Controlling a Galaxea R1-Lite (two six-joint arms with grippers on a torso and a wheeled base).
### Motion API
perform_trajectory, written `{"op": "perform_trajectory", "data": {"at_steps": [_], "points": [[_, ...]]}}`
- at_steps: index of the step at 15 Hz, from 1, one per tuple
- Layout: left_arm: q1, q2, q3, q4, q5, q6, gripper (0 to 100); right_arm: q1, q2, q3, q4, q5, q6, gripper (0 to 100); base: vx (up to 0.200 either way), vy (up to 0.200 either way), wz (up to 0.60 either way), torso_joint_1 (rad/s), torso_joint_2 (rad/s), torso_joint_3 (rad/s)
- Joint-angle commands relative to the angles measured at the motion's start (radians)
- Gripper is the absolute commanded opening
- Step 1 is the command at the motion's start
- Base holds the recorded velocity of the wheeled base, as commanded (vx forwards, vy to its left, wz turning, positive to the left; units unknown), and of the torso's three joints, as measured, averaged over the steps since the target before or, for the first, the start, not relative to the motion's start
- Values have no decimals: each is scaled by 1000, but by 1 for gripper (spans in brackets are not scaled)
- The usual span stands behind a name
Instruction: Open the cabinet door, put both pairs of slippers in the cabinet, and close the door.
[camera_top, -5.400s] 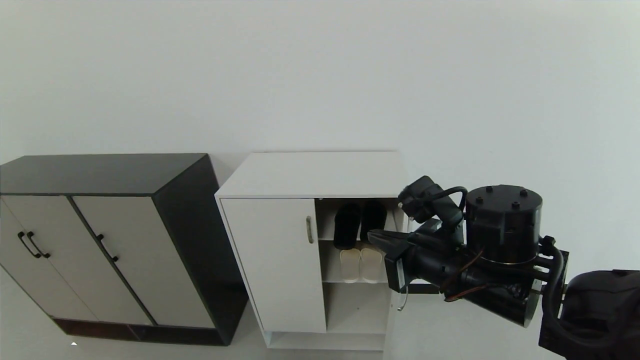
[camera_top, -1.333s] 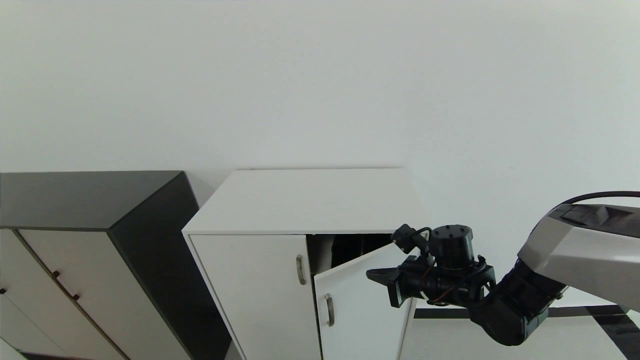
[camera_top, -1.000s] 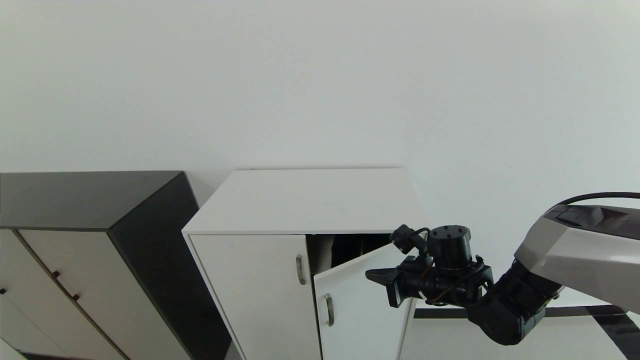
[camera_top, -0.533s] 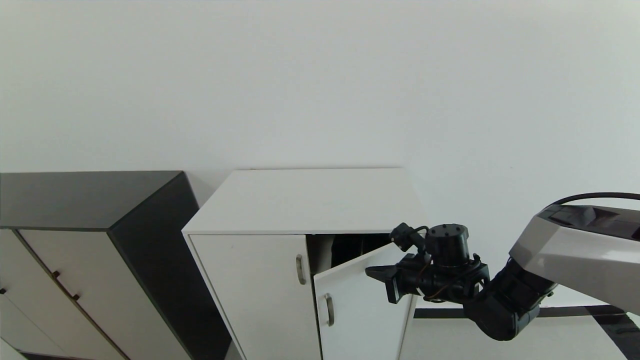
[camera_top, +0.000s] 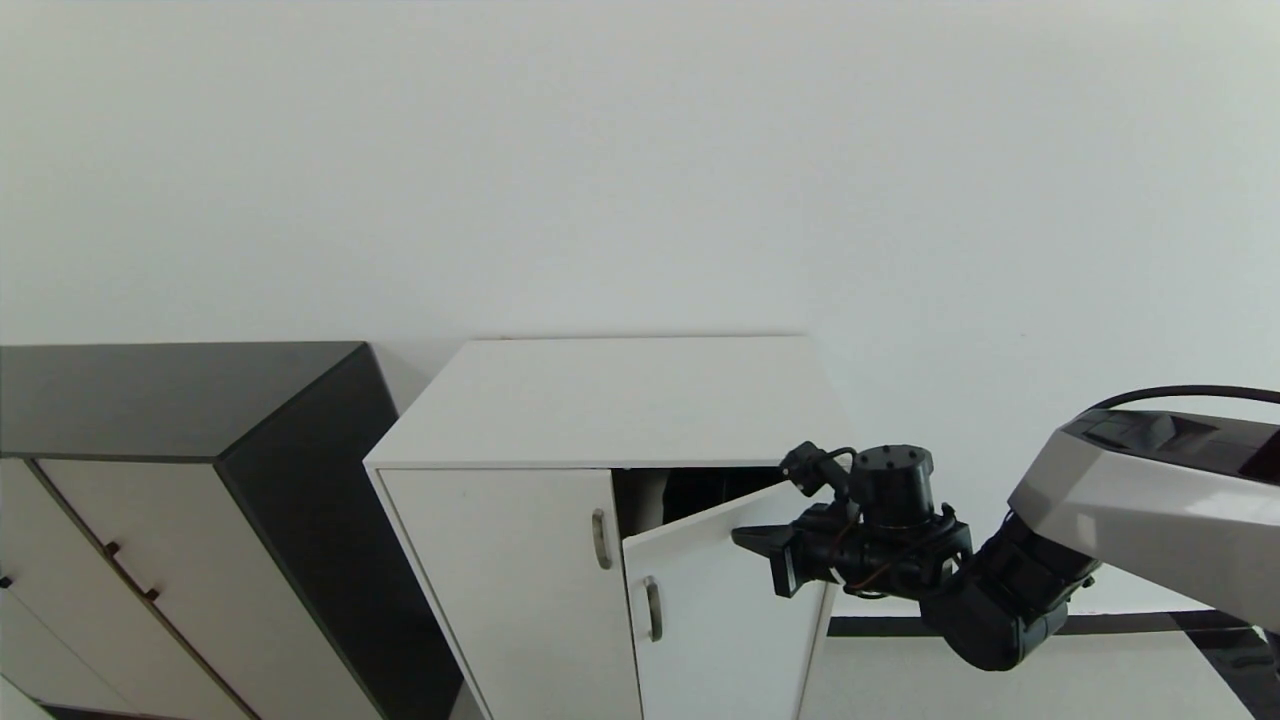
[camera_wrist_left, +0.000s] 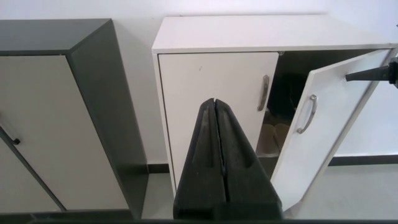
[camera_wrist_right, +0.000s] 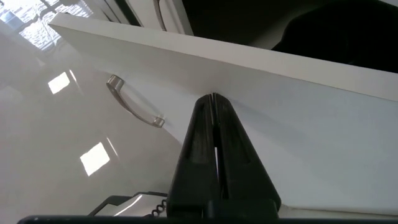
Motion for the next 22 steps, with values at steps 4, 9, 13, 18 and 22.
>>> {"op": "perform_trajectory", "data": {"at_steps": [4, 9, 13, 18, 22], "points": [[0, 1, 0, 0, 0, 0, 0, -3, 12, -16, 0, -1, 6, 0, 0, 0, 0, 0, 0, 0], [0, 1, 0, 0, 0, -1, 0, -14, 25, -39, -1, -13, 8, 0, 0, 0, 0, 0, 0, 0], [0, 1, 0, 0, 0, -1, 0, -15, 35, -58, 0, -25, 20, 0, 0, 0, 0, 0, 0, 0], [0, 1, 0, 0, 0, -1, 0, -23, 43, -79, 2, -39, 22, 0, 0, 0, 0, 0, 0, 0], [0, 1, 0, 0, 0, -1, 0, -38, 57, -99, 5, -39, 22, 0, 0, 0, 0, 0, 0, 0]]}}
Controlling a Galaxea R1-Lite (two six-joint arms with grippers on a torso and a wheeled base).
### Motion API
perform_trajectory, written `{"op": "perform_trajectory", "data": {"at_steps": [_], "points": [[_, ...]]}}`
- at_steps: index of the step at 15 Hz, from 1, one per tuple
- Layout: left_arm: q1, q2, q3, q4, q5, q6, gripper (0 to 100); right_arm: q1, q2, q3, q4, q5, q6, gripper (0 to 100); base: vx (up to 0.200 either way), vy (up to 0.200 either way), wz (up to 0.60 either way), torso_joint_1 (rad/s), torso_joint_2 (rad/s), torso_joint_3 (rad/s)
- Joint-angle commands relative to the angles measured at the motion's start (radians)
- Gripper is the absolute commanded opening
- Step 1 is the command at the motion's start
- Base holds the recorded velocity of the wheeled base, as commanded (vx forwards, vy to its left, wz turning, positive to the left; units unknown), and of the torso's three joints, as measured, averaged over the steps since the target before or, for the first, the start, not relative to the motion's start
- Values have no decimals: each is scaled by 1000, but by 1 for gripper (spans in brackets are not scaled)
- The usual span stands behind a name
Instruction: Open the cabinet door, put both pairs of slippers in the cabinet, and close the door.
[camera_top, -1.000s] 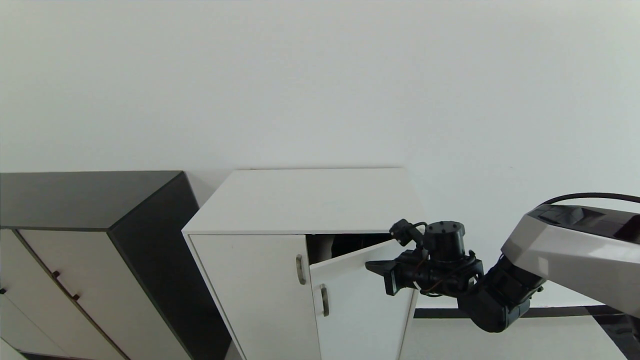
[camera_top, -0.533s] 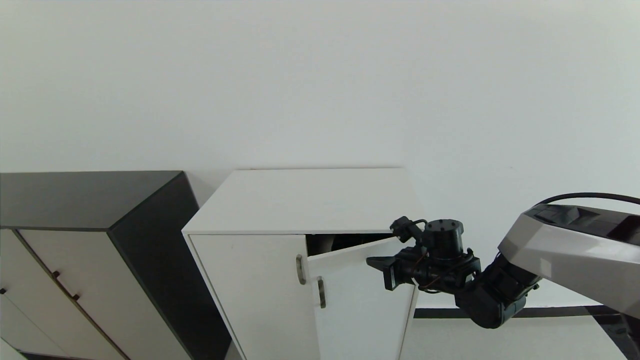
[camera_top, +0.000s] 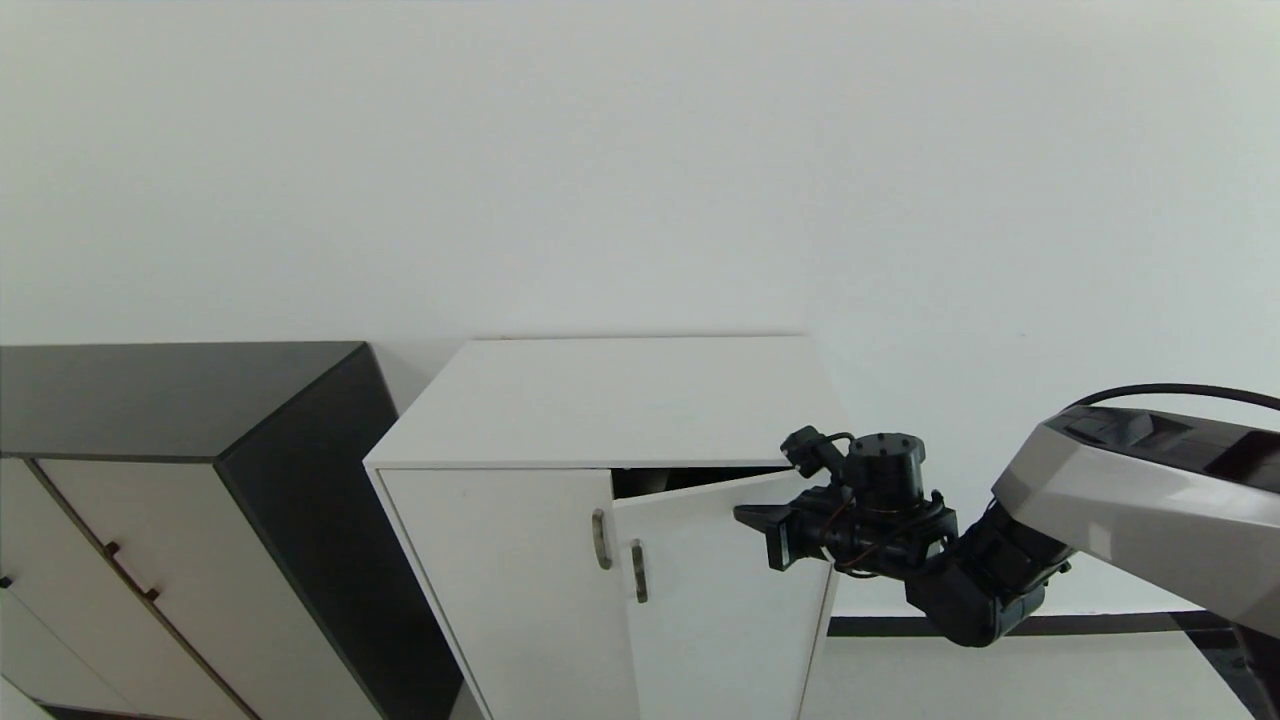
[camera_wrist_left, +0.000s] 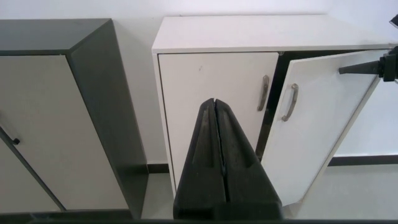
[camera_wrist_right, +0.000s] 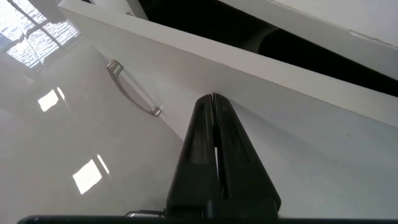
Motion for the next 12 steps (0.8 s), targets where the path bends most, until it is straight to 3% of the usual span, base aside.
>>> {"op": "perform_trajectory", "data": {"at_steps": [1, 12], "points": [[0, 1, 0, 0, 0, 0, 0, -5, 8, -8, -1, 0, 0, 0, 0, 0, 0, 0, 0, 0], [0, 1, 0, 0, 0, 1, 0, -22, 19, -37, 24, -21, 0, 0, 0, 0, 0, 0, 0, 0]]}}
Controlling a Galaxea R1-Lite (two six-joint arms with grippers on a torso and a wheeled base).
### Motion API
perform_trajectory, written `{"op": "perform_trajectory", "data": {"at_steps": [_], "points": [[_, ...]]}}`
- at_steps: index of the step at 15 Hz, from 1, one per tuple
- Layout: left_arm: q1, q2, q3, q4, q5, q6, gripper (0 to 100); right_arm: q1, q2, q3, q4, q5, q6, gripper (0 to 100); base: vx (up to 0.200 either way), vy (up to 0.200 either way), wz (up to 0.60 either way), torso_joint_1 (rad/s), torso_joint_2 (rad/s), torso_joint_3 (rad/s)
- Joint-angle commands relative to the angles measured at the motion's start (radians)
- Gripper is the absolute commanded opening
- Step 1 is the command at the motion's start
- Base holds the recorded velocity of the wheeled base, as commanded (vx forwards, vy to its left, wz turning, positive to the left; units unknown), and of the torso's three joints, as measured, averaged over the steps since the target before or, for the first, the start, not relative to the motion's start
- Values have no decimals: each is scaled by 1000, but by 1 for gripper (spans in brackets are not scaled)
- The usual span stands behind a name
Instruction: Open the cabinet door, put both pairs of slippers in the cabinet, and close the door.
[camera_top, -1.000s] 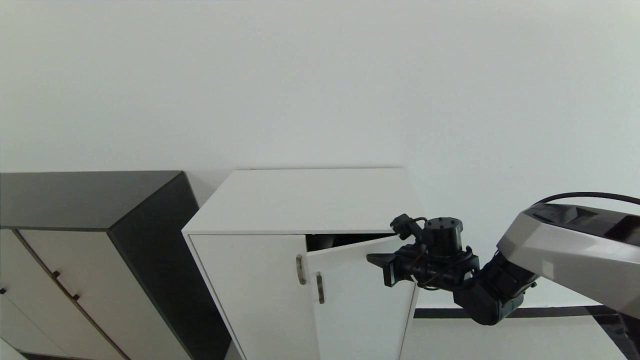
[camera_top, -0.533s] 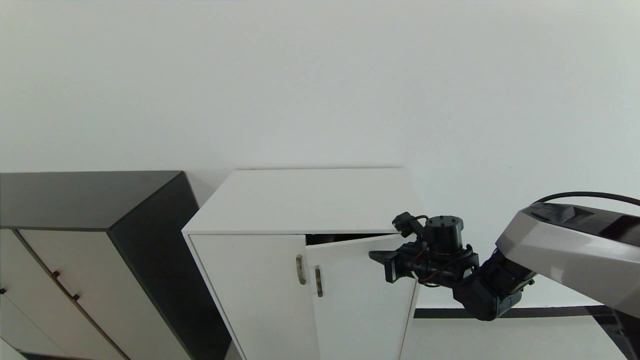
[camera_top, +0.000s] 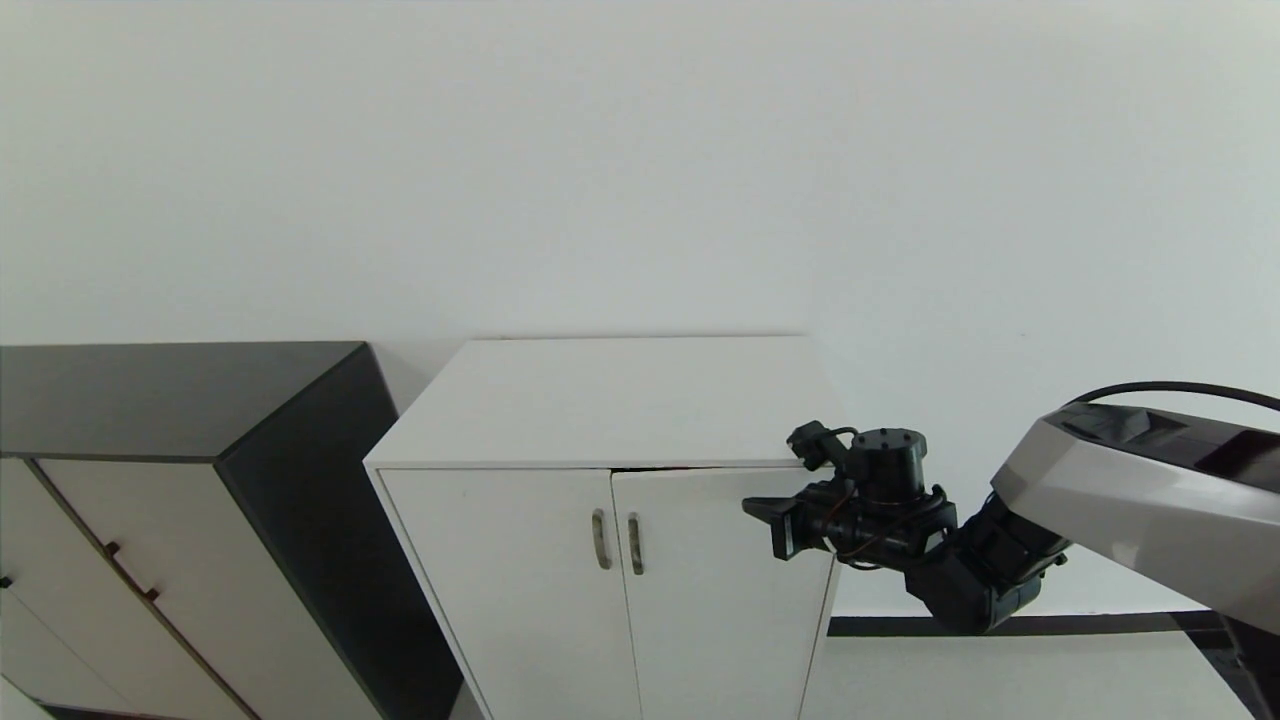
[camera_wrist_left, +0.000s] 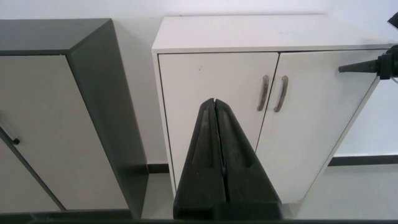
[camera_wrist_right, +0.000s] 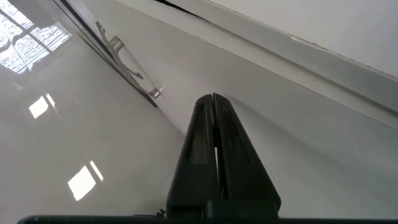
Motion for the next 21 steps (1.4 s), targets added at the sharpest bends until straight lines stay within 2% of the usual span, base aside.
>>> {"op": "perform_trajectory", "data": {"at_steps": [1, 21], "points": [[0, 1, 0, 0, 0, -1, 0, 1, 0, -1, 0, -1, 0, 0, 0, 0, 0, 0, 0, 0], [0, 1, 0, 0, 0, 1, 0, 1, 0, -11, 1, -22, 0, 0, 0, 0, 0, 0, 0, 0]]}}
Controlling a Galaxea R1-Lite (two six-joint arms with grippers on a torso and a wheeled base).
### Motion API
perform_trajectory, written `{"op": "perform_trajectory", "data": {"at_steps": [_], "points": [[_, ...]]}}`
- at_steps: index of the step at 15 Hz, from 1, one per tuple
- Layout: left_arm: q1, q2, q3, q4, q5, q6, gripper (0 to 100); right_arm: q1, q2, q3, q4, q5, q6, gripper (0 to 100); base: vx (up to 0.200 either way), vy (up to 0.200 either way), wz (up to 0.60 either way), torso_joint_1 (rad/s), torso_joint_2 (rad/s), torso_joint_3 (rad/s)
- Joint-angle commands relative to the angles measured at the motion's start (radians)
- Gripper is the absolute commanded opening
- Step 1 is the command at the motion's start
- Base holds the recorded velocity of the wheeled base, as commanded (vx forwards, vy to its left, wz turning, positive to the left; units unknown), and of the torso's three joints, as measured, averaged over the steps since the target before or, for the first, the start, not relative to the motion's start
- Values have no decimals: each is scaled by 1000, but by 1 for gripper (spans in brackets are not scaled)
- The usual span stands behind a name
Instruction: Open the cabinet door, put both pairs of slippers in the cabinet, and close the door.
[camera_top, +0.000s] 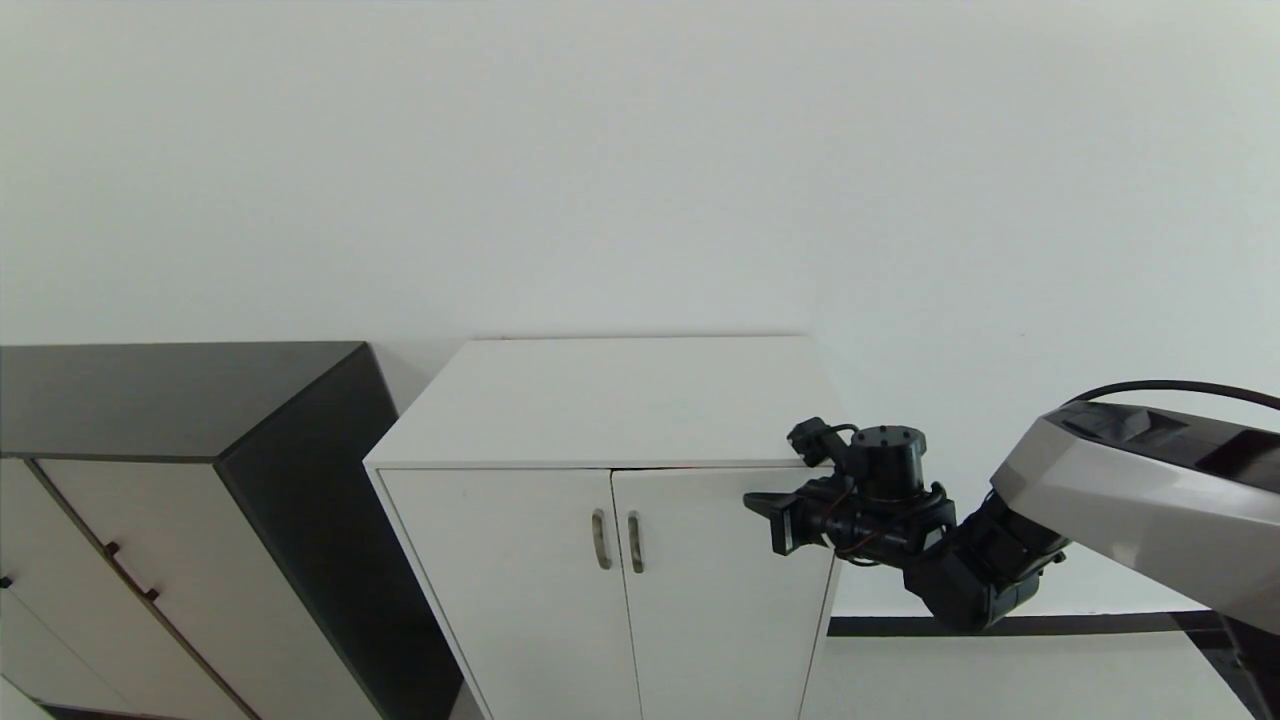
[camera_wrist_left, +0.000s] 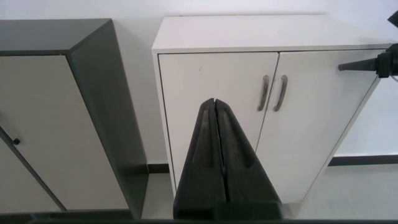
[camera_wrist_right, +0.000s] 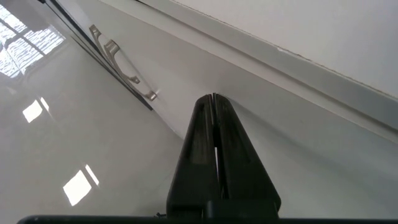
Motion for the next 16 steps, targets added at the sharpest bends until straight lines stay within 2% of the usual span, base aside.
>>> {"op": "perform_trajectory", "data": {"at_steps": [1, 4, 6, 13, 16], "points": [[0, 1, 0, 0, 0, 0, 0, 0, 0, -1, 0, 0, 0, 0, 0, 0, 0, 0, 0, 0], [0, 1, 0, 0, 0, 0, 0, 0, 0, -6, 0, -3, 0, 0, 0, 0, 0, 0, 0, 0], [0, 1, 0, 0, 0, 0, 0, 1, 7, -18, 0, -41, 15, 0, 0, 0, 0, 0, 0, 0], [0, 1, 0, 0, 0, 0, 0, 3, -2, -12, -3, -46, 15, 0, 0, 0, 0, 0, 0, 0], [0, 1, 0, 0, 0, 0, 0, 21, -122, 92, -3, -126, 12, 0, 0, 0, 0, 0, 0, 0]]}}
